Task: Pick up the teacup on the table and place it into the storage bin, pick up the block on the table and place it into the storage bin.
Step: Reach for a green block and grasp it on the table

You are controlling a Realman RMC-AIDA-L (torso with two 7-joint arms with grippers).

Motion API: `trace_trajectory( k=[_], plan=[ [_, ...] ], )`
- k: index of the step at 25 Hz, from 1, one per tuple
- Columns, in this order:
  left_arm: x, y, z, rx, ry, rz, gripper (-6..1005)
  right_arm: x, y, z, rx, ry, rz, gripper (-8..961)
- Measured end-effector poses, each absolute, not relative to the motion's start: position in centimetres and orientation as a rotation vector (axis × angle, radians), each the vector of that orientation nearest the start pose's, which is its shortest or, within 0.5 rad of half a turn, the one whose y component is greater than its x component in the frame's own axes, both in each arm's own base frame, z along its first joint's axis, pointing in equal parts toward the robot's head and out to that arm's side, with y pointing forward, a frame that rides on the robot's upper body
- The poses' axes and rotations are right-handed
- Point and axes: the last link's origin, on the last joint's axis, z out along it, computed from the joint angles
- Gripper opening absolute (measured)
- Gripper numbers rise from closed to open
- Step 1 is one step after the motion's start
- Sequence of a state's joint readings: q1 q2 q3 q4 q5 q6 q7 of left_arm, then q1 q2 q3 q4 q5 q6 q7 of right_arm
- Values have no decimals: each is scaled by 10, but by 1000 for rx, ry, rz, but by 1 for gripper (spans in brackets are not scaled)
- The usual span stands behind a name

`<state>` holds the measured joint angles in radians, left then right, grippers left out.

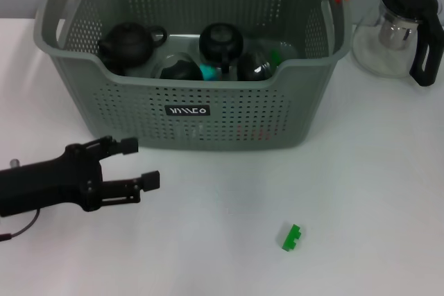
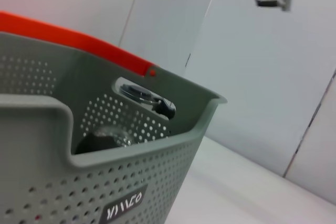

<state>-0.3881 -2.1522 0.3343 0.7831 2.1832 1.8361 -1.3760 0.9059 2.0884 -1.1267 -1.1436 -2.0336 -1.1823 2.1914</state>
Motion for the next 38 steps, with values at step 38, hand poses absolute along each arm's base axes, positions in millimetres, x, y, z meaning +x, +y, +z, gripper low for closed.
trace_trajectory(
  k=[38],
  plan=[
    [-313, 246, 35, -2623, -751, -790, 927, 125, 328, -52, -3092, 476, -888, 879]
  ],
)
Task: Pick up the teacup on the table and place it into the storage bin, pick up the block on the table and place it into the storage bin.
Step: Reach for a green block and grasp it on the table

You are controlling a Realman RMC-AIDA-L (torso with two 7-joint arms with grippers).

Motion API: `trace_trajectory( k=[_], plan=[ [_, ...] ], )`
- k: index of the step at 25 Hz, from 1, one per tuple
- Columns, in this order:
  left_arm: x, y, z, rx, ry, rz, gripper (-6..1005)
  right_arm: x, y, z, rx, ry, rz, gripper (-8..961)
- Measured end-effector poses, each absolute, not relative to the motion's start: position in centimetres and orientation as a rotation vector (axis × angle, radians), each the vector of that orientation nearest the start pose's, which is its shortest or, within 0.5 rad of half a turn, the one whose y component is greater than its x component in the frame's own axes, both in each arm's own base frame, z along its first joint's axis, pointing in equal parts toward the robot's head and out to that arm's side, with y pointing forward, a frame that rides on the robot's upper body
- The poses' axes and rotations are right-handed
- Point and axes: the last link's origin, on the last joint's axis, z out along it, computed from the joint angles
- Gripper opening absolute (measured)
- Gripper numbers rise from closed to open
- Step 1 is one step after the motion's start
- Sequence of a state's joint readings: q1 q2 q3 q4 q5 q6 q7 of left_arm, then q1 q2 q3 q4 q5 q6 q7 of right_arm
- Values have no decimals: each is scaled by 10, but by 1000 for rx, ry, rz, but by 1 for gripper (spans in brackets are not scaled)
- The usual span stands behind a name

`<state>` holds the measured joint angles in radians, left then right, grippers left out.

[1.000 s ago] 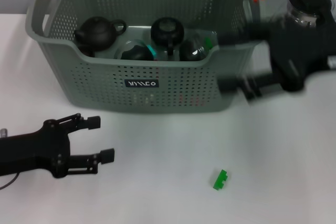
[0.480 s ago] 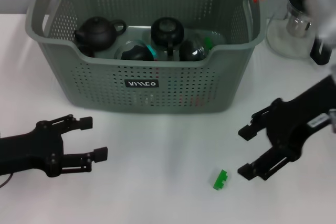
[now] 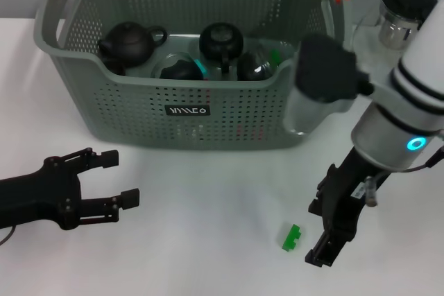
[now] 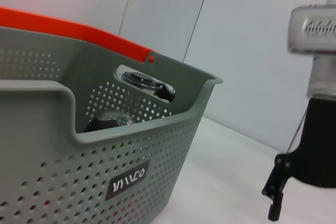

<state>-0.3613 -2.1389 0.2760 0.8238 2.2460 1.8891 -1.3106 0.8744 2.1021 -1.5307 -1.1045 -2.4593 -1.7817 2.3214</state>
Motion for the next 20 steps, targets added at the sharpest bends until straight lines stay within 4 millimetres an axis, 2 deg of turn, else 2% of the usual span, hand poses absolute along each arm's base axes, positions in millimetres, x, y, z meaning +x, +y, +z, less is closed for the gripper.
trace_trajectory(
  k=[2, 8, 12, 20],
  plan=[
    [-314, 246, 35, -2617, -752, -791, 927, 130, 329, -59, -2980, 574, -973, 871],
    [-315, 248, 34, -2604, -761, -784, 926, 126, 330, -66, -2837, 736, -988, 847],
    [-316, 250, 34, -2599, -761, -774, 926, 122, 326, -76, -2852, 721, -976, 832],
    [-317, 252, 33, -2585, -772, -765, 926, 128, 323, -93, -2840, 687, -992, 800]
  ],
)
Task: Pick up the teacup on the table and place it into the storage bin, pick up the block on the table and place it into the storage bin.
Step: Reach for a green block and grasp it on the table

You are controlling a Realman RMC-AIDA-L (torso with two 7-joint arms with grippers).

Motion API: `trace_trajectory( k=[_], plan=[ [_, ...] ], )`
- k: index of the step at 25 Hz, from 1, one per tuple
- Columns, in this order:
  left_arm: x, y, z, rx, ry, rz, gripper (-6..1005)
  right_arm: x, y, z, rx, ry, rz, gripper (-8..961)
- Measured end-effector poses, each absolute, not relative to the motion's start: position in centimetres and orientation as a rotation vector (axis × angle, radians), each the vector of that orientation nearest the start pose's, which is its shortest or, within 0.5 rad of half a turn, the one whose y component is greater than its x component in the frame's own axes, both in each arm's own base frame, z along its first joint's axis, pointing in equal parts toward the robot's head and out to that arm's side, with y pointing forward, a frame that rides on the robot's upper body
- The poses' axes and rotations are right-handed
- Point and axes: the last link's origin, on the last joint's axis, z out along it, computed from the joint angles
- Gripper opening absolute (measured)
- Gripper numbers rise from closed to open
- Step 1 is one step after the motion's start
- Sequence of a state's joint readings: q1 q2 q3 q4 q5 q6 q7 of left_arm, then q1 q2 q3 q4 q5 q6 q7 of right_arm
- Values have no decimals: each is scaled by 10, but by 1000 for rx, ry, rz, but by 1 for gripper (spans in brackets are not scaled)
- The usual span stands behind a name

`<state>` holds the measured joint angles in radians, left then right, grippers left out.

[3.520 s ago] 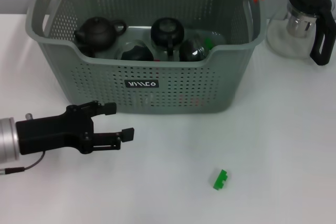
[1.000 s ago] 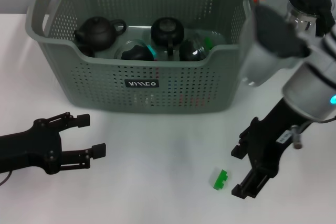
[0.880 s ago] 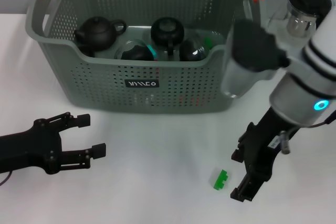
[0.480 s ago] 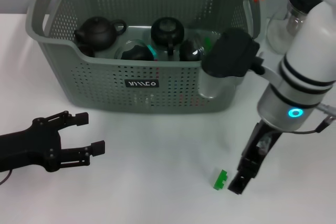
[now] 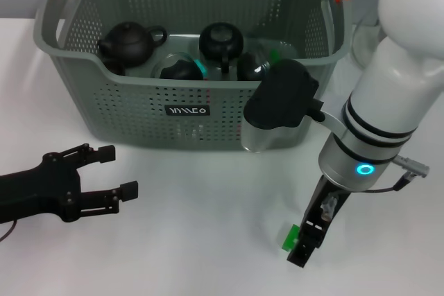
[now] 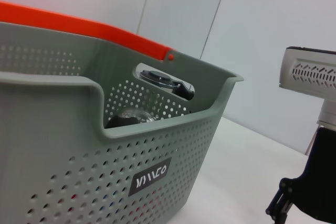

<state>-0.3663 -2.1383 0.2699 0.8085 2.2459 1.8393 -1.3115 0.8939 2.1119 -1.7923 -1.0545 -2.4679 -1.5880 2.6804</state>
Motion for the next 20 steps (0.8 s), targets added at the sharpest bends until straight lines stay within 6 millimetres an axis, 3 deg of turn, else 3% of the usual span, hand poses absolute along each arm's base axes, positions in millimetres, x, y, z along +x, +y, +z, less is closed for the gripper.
trace_trajectory(
  k=[20],
  plan=[
    [-318, 252, 31, -2587, -785, -763, 925, 129, 321, -111, -2773, 633, -1006, 690]
  ],
)
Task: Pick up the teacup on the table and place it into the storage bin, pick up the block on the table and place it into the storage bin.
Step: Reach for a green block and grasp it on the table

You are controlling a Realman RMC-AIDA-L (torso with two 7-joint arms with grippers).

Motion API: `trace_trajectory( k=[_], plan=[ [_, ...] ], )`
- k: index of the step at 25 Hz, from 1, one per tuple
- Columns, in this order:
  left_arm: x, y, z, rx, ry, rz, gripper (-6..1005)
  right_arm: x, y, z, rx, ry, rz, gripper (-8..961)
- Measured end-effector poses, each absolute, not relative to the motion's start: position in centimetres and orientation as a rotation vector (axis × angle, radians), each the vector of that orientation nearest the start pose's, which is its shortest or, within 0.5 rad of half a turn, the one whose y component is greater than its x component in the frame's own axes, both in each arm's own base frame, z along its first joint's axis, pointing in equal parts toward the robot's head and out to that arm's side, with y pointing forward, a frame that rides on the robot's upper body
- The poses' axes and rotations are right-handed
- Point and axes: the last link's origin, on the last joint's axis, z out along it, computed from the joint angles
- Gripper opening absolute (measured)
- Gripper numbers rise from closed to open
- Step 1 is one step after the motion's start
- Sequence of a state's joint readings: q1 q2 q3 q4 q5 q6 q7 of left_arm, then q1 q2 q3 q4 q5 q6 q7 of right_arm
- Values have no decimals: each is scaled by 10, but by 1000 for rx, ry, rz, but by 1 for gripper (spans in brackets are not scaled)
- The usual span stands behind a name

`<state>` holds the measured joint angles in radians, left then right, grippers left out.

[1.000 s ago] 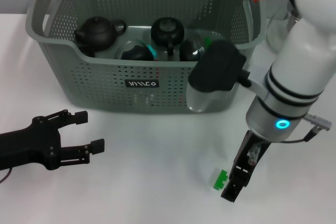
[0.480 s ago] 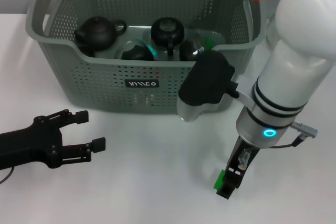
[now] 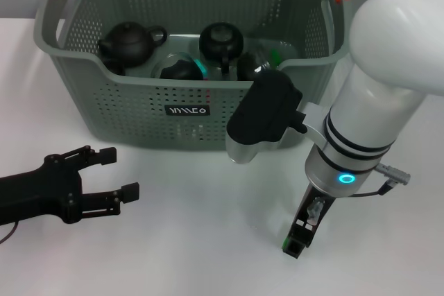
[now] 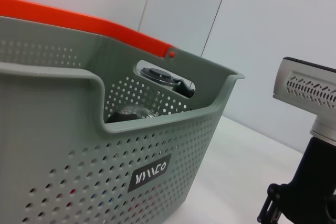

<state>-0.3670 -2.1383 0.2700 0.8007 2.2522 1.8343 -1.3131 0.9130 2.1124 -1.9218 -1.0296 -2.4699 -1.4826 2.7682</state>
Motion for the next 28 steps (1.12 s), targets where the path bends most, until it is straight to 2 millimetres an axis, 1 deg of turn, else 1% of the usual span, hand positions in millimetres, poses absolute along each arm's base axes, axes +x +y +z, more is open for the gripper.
trace_trajectory(
  k=[2, 14, 28],
  plan=[
    [-318, 252, 31, -2587, -785, -763, 925, 130, 322, -112, -2772, 635, -1005, 675],
    [-319, 252, 31, -2582, -788, -756, 925, 129, 320, -117, -2792, 625, -988, 671],
    [-320, 252, 31, -2580, -789, -755, 924, 131, 316, -123, -2791, 575, -1009, 666]
  ],
)
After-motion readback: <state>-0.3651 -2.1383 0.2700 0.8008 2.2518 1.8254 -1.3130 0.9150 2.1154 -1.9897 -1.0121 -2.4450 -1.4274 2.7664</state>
